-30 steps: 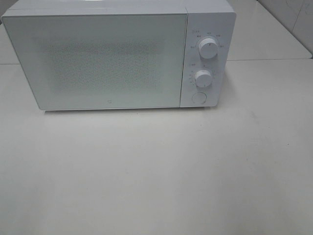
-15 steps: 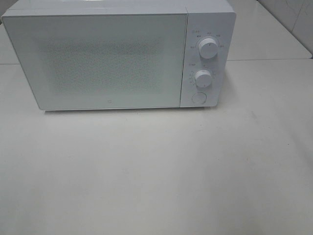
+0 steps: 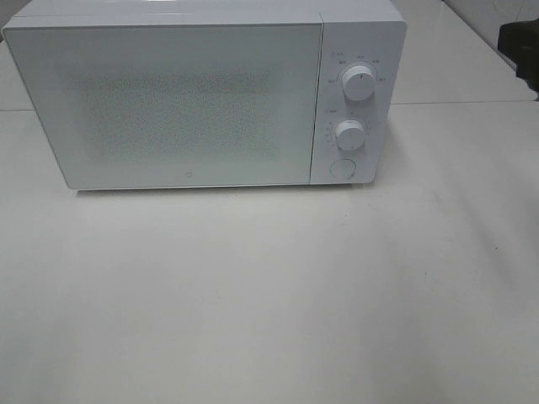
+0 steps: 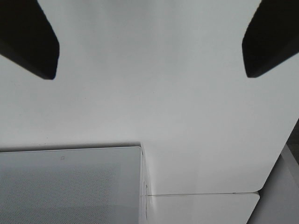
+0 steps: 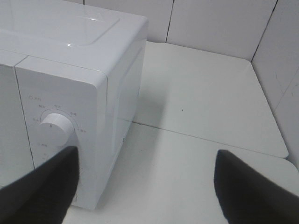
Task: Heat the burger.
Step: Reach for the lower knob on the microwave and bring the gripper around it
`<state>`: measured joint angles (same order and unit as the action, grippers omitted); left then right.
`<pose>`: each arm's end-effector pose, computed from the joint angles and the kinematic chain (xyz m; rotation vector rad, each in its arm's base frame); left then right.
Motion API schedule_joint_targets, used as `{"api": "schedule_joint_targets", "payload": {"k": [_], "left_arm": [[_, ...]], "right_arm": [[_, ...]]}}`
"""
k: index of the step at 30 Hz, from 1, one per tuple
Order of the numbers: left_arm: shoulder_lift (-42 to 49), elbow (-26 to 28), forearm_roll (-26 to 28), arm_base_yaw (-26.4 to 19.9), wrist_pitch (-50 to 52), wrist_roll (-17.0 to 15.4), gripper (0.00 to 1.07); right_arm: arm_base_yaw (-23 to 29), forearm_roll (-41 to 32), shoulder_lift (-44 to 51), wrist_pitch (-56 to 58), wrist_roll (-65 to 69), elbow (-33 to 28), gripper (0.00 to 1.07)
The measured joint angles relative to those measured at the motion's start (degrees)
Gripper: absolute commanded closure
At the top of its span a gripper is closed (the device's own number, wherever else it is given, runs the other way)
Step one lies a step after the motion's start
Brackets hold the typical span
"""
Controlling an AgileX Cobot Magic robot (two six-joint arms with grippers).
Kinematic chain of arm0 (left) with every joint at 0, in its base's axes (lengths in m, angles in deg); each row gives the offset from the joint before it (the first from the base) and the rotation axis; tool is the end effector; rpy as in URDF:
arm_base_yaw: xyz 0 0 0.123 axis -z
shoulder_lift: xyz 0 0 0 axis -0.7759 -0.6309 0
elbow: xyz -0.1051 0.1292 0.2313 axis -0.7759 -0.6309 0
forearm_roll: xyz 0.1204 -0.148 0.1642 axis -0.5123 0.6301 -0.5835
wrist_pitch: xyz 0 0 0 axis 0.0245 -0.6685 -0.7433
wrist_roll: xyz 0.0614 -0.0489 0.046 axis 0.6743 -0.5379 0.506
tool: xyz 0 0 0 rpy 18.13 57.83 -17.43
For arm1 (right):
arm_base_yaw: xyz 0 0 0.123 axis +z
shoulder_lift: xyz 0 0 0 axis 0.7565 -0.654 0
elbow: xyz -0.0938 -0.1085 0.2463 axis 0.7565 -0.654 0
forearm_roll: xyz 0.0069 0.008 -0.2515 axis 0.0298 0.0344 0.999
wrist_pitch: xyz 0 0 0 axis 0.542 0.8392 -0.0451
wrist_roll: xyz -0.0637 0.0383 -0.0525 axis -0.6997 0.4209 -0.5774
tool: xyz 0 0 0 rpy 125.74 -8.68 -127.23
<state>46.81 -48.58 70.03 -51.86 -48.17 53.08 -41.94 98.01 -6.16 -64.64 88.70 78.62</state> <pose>-0.0050 -0.0053 0.2785 0.0671 2.0188 -0.0164 0.2140 0.0316 0.3014 -0.2907 1.7247 0.0133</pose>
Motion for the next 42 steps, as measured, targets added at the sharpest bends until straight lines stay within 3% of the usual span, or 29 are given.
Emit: {"api": "schedule_joint_targets", "payload": {"k": [10, 17, 22, 28, 42], "left_arm": [[0.0, 0.0, 0.0, 0.0, 0.0, 0.0, 0.06], [0.0, 0.0, 0.0, 0.0, 0.0, 0.0, 0.06], [0.0, 0.0, 0.0, 0.0, 0.0, 0.0, 0.06], [0.0, 0.0, 0.0, 0.0, 0.0, 0.0, 0.06], [0.0, 0.0, 0.0, 0.0, 0.0, 0.0, 0.06]], "right_arm": [[0.0, -9.7, -9.3, -12.4, -10.6, -0.5, 0.31], [1.4, -24.9, -11.7, -25.5, -21.4, -5.8, 0.31], [10.0, -38.4, -12.1, -33.9, -31.9, -10.0, 0.31], [17.9, -47.8, -15.2, -41.1, -35.0, -11.3, 0.31], [35.4, -62.1, -26.5, -54.1, -36.7, -11.5, 0.31]]}}
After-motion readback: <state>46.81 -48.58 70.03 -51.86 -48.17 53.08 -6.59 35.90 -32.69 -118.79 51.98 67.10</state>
